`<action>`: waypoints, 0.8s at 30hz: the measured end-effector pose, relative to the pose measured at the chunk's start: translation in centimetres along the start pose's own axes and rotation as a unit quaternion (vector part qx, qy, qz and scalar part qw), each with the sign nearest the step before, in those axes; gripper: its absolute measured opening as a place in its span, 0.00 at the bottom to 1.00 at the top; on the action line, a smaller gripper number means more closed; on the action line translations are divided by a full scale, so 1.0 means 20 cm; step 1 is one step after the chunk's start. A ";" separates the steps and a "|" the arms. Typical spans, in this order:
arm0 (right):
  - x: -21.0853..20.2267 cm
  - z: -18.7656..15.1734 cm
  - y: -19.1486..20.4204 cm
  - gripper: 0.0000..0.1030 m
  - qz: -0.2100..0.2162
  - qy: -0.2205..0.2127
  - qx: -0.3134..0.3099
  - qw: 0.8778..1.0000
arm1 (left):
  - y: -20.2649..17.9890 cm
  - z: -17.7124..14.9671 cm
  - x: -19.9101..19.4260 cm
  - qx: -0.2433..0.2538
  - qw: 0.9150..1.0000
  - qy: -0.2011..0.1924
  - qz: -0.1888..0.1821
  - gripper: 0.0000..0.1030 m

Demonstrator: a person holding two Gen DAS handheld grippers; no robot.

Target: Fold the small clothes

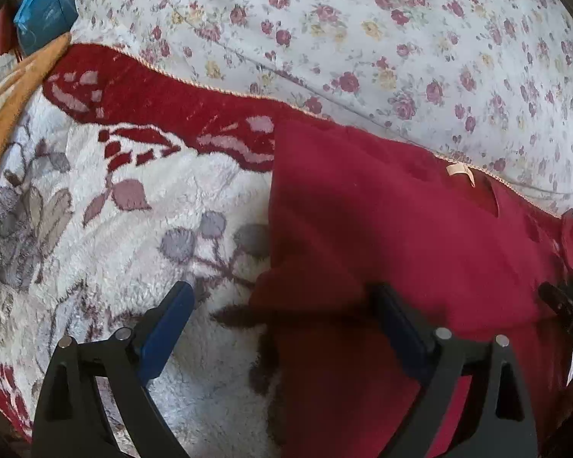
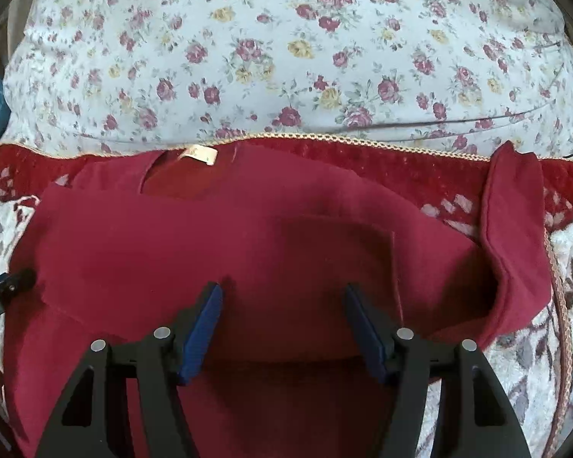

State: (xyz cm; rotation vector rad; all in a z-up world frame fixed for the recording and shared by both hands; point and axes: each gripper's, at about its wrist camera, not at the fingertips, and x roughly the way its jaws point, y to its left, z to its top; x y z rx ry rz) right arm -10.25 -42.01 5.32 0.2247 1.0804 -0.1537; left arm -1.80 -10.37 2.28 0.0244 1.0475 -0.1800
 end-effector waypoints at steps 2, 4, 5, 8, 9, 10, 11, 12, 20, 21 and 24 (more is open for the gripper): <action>0.01 0.01 -0.01 0.69 0.009 0.012 -0.013 1.000 | -0.02 0.00 -0.03 0.008 1.000 -0.010 0.009 0.91; -0.04 0.05 -0.05 0.69 0.019 0.012 -0.006 1.000 | -0.03 -0.01 -0.07 0.015 1.000 -0.022 0.011 0.91; -0.06 0.07 -0.09 0.69 0.022 0.005 0.006 1.000 | -0.03 0.00 -0.08 0.016 0.999 -0.025 0.010 0.91; -0.13 0.17 -0.29 0.72 0.028 -0.013 0.057 0.998 | -0.02 0.00 -0.13 0.015 0.999 -0.035 0.000 0.91; -0.14 0.21 -0.39 0.77 0.013 -0.023 0.079 0.997 | -0.02 0.00 -0.14 0.013 0.999 -0.037 -0.002 0.91; -0.14 0.24 -0.45 0.84 -0.005 -0.029 0.092 0.995 | -0.01 0.00 -0.15 0.011 0.999 -0.040 -0.004 0.91; -0.12 0.28 -0.52 0.87 -0.028 -0.032 0.104 0.994 | -0.01 0.01 -0.15 0.011 0.999 -0.040 -0.004 0.91; -0.08 0.30 -0.61 0.87 -0.054 -0.030 0.115 0.991 | -0.01 0.01 -0.15 0.010 0.999 -0.039 -0.004 0.91; 0.32 0.41 -1.10 0.87 -0.132 0.052 0.202 0.969 | -0.03 0.02 -0.11 0.015 0.999 -0.030 -0.002 0.91; 0.37 0.41 -1.11 0.87 -0.133 0.063 0.200 0.969 | -0.03 0.02 -0.11 0.019 0.999 -0.030 0.001 0.91; 0.40 0.41 -1.10 0.74 -0.163 0.055 0.162 0.972 | -0.05 0.02 -0.09 0.030 0.999 -0.027 0.007 0.91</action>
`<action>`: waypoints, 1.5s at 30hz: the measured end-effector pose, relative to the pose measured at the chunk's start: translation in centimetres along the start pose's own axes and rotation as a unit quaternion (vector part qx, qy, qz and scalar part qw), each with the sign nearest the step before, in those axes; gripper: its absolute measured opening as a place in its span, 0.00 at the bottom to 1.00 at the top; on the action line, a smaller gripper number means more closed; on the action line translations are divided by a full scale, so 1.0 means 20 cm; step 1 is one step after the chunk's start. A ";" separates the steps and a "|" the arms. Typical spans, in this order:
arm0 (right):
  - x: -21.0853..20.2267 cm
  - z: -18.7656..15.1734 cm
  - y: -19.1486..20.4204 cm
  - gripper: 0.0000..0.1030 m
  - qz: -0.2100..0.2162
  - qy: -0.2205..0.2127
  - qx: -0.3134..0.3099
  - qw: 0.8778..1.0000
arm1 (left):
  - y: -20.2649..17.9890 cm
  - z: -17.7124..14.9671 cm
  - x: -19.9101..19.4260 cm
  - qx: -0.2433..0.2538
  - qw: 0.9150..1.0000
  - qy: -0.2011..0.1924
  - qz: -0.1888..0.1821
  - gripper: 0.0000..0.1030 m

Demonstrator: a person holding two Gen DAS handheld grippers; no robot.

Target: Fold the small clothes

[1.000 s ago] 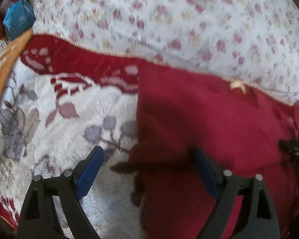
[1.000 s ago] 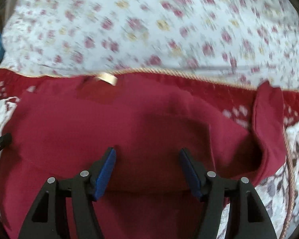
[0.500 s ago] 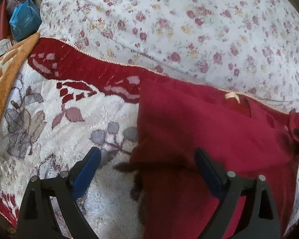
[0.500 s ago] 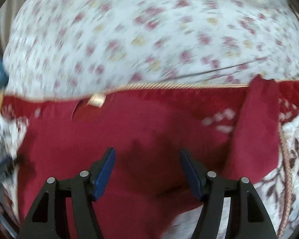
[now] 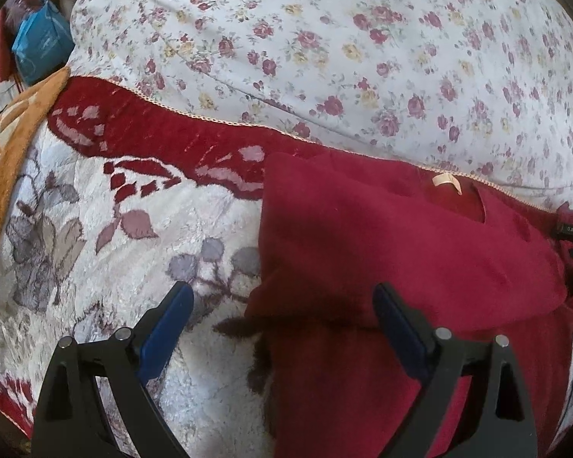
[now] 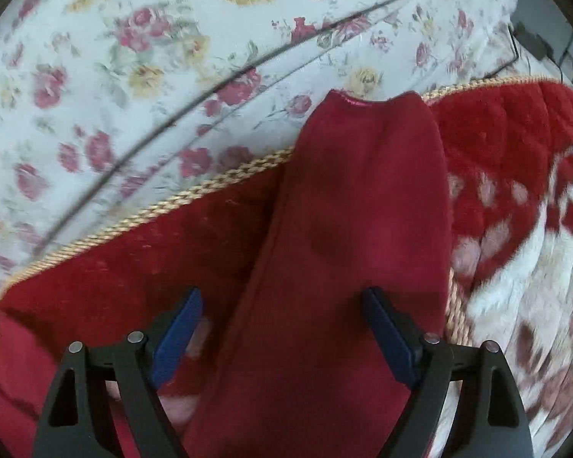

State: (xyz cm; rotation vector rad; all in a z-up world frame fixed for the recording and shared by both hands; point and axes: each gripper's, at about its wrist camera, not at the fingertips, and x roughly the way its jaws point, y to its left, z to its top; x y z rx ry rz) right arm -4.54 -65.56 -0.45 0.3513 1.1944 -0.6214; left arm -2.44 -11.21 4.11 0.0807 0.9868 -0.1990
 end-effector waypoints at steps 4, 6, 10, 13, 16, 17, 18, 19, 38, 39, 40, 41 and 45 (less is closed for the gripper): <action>-0.09 0.00 0.00 0.09 0.029 -0.008 -0.025 0.999 | -0.01 0.00 0.01 0.000 1.000 0.005 0.000 0.91; -0.18 0.00 -0.04 0.09 0.058 -0.022 -0.019 0.998 | -0.01 0.00 0.00 -0.002 1.000 0.000 -0.001 0.91; -0.48 -0.02 -0.08 0.09 0.137 -0.064 -0.017 0.988 | 0.00 0.00 -0.05 -0.006 1.000 -0.015 -0.001 0.91; -0.72 -0.07 -0.02 0.08 0.178 -0.096 -0.055 0.978 | 0.04 0.01 -0.08 -0.023 0.999 -0.024 -0.001 0.91; -0.94 -0.17 0.08 0.09 0.246 -0.106 -0.087 0.959 | 0.08 0.02 -0.11 -0.043 0.999 -0.029 -0.004 0.91; -0.98 -0.18 0.11 0.09 0.260 -0.112 -0.102 0.954 | 0.09 0.02 -0.11 -0.048 0.998 -0.031 -0.005 0.91; -1.04 -0.21 0.15 0.09 0.273 -0.115 -0.111 0.949 | 0.10 0.02 -0.12 -0.051 0.998 -0.033 -0.005 0.91; -1.09 -0.25 0.21 0.09 0.302 -0.109 -0.120 0.939 | 0.11 0.02 -0.13 -0.054 0.998 -0.035 -0.006 0.91; -0.94 -0.92 0.58 0.72 0.418 -0.001 -0.149 0.896 | -0.04 0.06 -0.18 -0.017 0.993 -0.069 -0.093 0.92; -0.96 -0.91 0.52 0.72 0.415 -0.010 -0.139 0.899 | -0.07 0.06 -0.17 -0.008 0.993 -0.067 -0.096 0.92; -0.97 -0.90 0.48 0.72 0.413 -0.020 -0.131 0.901 | -0.11 0.07 -0.15 0.003 0.994 -0.059 -0.096 0.92; -0.99 -0.88 0.44 0.73 0.411 -0.033 -0.129 0.902 | -0.14 0.08 -0.12 0.011 0.994 -0.046 -0.096 0.92; -1.02 -0.85 0.30 0.75 0.391 -0.073 -0.113 0.910 | -0.25 0.15 0.01 0.013 0.994 -0.019 -0.103 0.92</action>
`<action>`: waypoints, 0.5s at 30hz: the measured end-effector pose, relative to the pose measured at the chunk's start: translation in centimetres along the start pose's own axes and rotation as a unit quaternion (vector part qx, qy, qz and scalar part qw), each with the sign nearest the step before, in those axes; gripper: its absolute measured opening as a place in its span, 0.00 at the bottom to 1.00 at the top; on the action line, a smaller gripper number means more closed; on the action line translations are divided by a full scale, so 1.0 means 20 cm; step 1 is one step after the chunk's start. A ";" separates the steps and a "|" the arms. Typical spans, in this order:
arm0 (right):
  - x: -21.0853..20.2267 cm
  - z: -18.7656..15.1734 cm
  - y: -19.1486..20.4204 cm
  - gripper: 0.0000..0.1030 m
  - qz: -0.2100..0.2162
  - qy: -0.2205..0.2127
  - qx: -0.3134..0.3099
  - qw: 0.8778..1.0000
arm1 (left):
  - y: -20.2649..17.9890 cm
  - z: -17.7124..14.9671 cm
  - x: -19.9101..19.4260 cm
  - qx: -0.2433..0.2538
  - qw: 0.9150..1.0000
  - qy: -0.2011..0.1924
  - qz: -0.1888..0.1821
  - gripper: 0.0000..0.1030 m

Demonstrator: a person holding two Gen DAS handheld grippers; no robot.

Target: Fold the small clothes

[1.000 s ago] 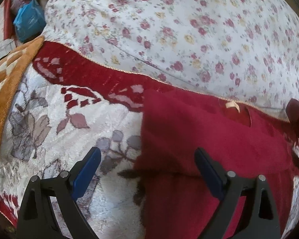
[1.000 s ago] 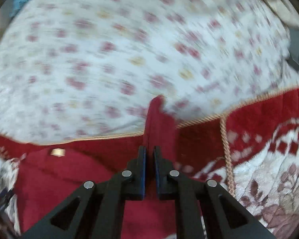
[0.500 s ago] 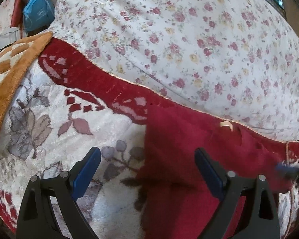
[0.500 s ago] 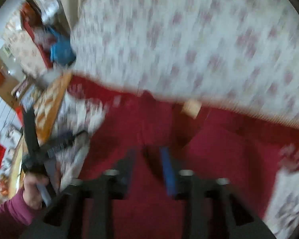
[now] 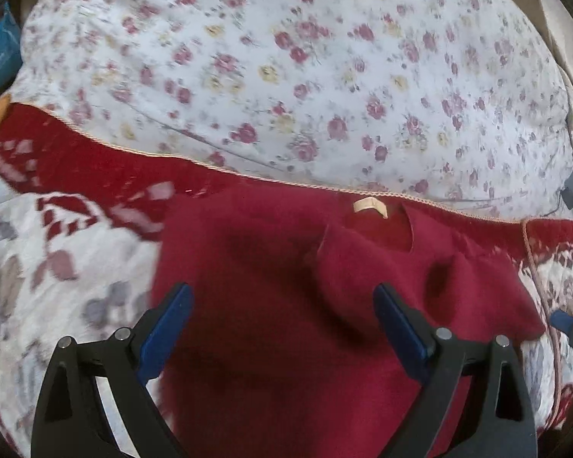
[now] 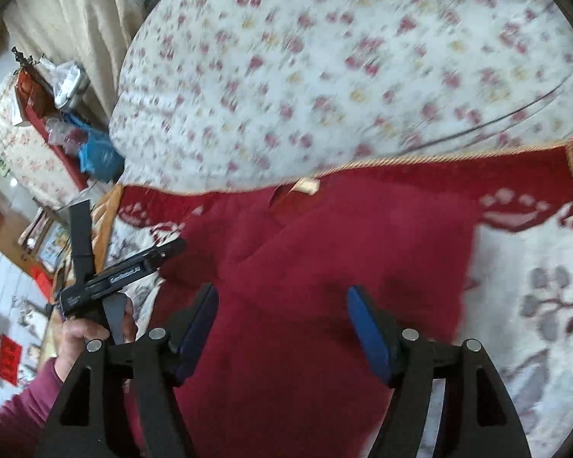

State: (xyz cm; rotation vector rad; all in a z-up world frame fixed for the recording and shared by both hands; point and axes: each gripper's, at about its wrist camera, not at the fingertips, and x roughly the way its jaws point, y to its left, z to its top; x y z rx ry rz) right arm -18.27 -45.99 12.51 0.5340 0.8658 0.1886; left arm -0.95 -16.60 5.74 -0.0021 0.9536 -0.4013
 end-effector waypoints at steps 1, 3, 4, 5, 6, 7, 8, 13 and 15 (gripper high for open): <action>-0.02 0.00 -0.04 0.77 -0.003 -0.008 0.011 1.000 | -0.02 0.01 0.05 -0.006 1.000 0.011 0.004 0.92; -0.04 0.01 -0.11 0.77 -0.009 -0.008 0.031 0.999 | -0.05 0.03 0.14 -0.014 0.999 0.034 -0.008 0.81; -0.04 0.01 -0.14 0.77 -0.015 -0.007 0.040 0.999 | -0.08 0.03 0.19 -0.014 0.998 0.052 -0.019 0.73; -0.04 0.01 -0.17 0.77 -0.024 -0.008 0.045 0.999 | -0.10 0.04 0.23 -0.008 0.998 0.066 -0.017 0.41; -0.05 0.01 -0.20 0.77 -0.033 -0.010 0.048 0.998 | -0.13 0.04 0.26 0.003 0.997 0.080 -0.007 0.11; -0.06 0.02 -0.23 0.78 -0.049 -0.015 0.052 0.997 | -0.13 0.05 0.25 0.008 0.997 0.077 -0.004 0.10; -0.07 0.02 -0.26 0.79 -0.058 -0.018 0.056 0.997 | -0.12 0.06 0.23 0.003 0.997 0.071 -0.012 0.06; -0.07 0.02 -0.37 0.83 -0.089 -0.022 0.081 0.993 | 0.03 0.10 -0.07 -0.019 1.000 0.005 -0.015 0.06; -0.04 0.03 -0.38 0.84 -0.092 -0.016 0.084 0.992 | 0.12 0.08 -0.15 -0.027 0.999 -0.012 0.015 0.06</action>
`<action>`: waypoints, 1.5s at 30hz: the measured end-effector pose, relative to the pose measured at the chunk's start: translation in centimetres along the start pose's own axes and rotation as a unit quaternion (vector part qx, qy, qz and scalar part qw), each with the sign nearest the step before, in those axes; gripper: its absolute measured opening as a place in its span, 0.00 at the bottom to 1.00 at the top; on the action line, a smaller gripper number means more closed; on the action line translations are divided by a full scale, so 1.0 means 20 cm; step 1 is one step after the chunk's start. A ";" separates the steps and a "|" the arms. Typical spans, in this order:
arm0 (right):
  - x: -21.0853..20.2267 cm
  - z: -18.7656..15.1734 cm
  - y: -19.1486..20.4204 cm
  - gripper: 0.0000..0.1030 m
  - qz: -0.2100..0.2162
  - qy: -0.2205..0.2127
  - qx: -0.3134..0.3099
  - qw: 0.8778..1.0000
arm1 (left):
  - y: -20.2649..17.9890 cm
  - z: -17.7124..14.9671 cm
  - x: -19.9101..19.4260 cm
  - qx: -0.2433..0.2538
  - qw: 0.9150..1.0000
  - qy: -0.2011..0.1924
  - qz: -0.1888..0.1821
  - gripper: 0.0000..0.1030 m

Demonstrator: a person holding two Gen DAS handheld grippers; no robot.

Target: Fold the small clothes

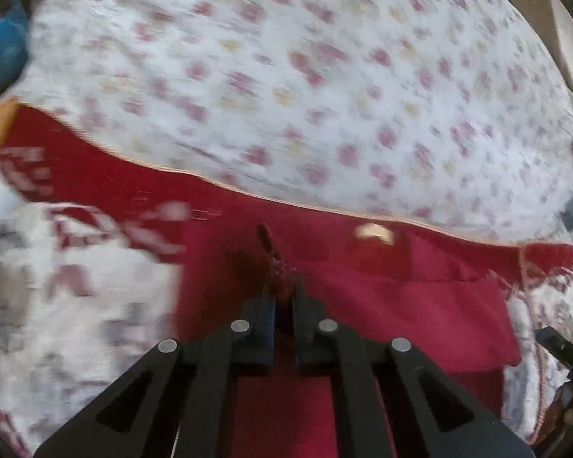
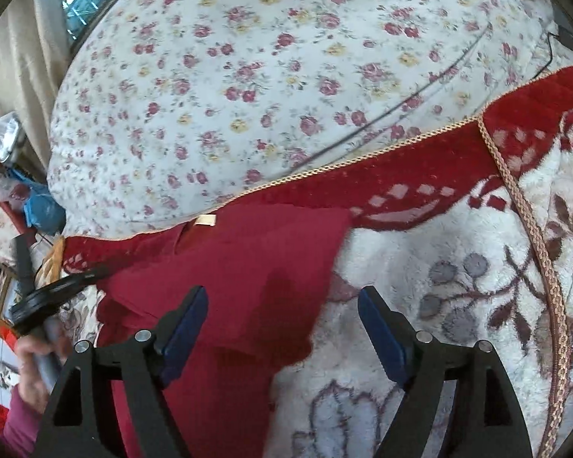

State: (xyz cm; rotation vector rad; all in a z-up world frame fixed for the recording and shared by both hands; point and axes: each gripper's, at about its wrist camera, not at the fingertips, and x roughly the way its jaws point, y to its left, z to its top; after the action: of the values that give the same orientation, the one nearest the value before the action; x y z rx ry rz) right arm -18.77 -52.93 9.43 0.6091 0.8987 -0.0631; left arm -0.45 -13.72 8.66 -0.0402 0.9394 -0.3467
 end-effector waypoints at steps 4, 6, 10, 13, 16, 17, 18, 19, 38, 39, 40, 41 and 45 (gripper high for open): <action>0.13 0.02 0.04 0.85 -0.003 0.028 0.005 1.000 | 0.13 -0.08 0.04 -0.015 1.000 0.015 0.011 0.06; 0.20 0.03 0.06 0.86 -0.007 0.043 0.006 0.999 | 0.17 -0.11 0.10 -0.029 0.999 0.027 0.012 0.06; 0.40 0.06 0.06 0.82 -0.012 0.071 0.014 0.997 | 0.14 -0.15 0.13 0.001 0.999 0.024 0.033 0.06; 0.44 0.07 0.09 0.22 -0.045 0.073 -0.025 0.996 | 0.13 -0.17 0.14 0.006 0.999 0.021 0.039 0.10; 0.38 0.04 0.08 0.22 -0.079 0.055 -0.038 0.995 | 0.12 -0.18 0.16 0.015 0.999 0.024 0.043 0.22; 0.39 0.03 0.06 0.23 -0.091 0.063 -0.038 0.993 | 0.11 -0.18 0.17 0.021 0.999 0.024 0.044 0.25; 0.37 0.01 0.04 0.24 -0.094 0.062 -0.034 0.993 | 0.10 -0.18 0.17 0.025 0.998 0.024 0.047 0.28; 0.34 0.00 0.05 0.26 -0.092 0.058 -0.034 0.993 | 0.10 -0.18 0.18 0.027 0.998 0.024 0.050 0.29; 0.31 0.02 0.12 0.87 -0.048 0.051 -0.018 0.997 | 0.06 -0.22 0.15 0.038 0.998 0.014 0.056 0.59; 0.36 0.03 0.11 0.78 -0.046 0.059 -0.010 0.997 | 0.07 -0.22 0.16 0.038 0.998 0.014 0.056 0.60; 0.43 0.03 0.09 0.51 -0.039 0.077 0.007 0.996 | 0.07 -0.22 0.16 0.038 0.998 0.014 0.056 0.60; 0.45 0.03 0.08 0.23 -0.040 0.082 0.011 0.996 | 0.07 -0.21 0.16 0.037 0.998 0.015 0.057 0.60; 0.40 0.04 0.11 0.17 -0.069 0.043 -0.025 0.996 | 0.06 -0.21 0.17 0.038 0.997 0.016 0.059 0.65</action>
State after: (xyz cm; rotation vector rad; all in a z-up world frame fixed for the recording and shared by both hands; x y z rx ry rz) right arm -12.41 -50.02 4.85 0.5058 1.0224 -0.1382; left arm -1.57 -13.11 3.20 0.0914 0.9540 -0.2738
